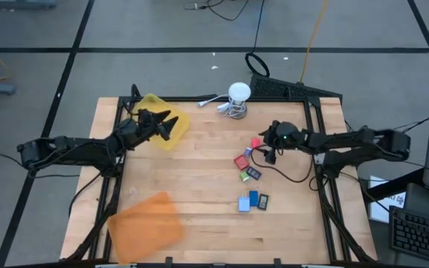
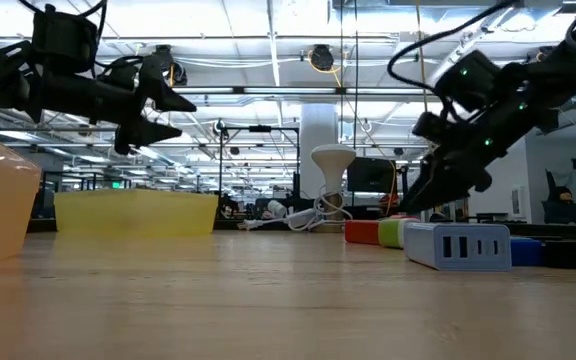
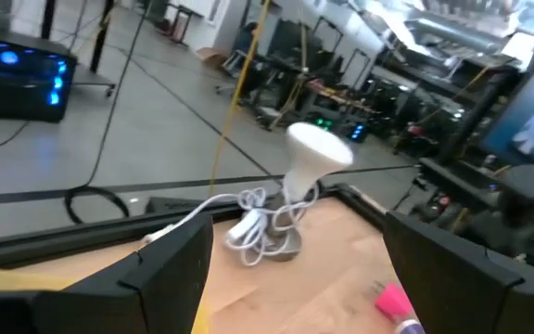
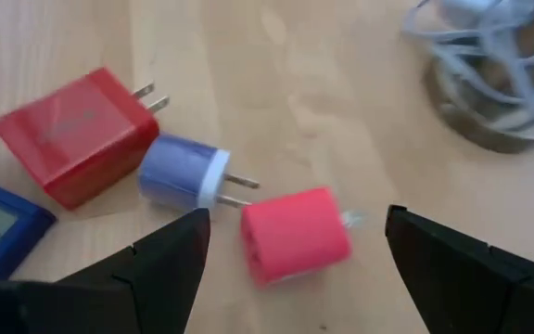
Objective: Pick & Place Office items
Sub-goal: Put the pink charger adapter into the yellow bin
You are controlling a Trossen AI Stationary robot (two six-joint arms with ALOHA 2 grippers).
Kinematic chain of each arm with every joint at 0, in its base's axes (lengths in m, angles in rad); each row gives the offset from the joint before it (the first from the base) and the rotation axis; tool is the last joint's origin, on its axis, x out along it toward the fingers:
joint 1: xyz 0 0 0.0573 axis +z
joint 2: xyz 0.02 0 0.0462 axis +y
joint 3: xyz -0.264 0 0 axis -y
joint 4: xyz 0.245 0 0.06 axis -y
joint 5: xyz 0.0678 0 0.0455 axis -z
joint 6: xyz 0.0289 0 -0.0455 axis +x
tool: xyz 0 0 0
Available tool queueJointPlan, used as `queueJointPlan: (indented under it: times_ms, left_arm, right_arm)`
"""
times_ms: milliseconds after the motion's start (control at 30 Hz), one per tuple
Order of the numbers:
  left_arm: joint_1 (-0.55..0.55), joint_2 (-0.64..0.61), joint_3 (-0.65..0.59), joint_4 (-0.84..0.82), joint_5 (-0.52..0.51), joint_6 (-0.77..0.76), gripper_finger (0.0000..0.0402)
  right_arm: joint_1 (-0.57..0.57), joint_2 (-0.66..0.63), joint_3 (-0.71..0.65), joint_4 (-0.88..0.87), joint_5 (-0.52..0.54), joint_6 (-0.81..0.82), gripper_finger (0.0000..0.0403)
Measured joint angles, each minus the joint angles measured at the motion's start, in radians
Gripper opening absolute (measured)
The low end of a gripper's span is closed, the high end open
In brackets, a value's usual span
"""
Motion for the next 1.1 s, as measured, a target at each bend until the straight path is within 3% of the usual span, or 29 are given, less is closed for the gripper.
queueJointPlan:
  times_ms: [267, 467, 900, 1100]
  left_arm:
    - [0.0, 0.0, 0.0, 0.0, 0.0, 0.013, 0.0319]
    - [0.001, 0.0, 0.0, -0.006, 0.0, 0.007, 0.0319]
    - [0.001, 0.0, 0.0, -0.022, 0.023, -0.01, 0.0319]
    - [0.001, 0.0, 0.0, -0.022, 0.025, -0.007, 0.0319]
  right_arm:
    - [0.0, 0.161, 0.001, 0.15, -0.011, -0.041, 0.0318]
    - [0.0, 0.133, 0.001, 0.113, -0.011, -0.042, 0.03]
    - [0.0, 0.112, 0.001, 0.073, -0.013, -0.042, 0.0192]
    - [0.0, 0.112, 0.001, 0.07, -0.012, -0.042, 0.0185]
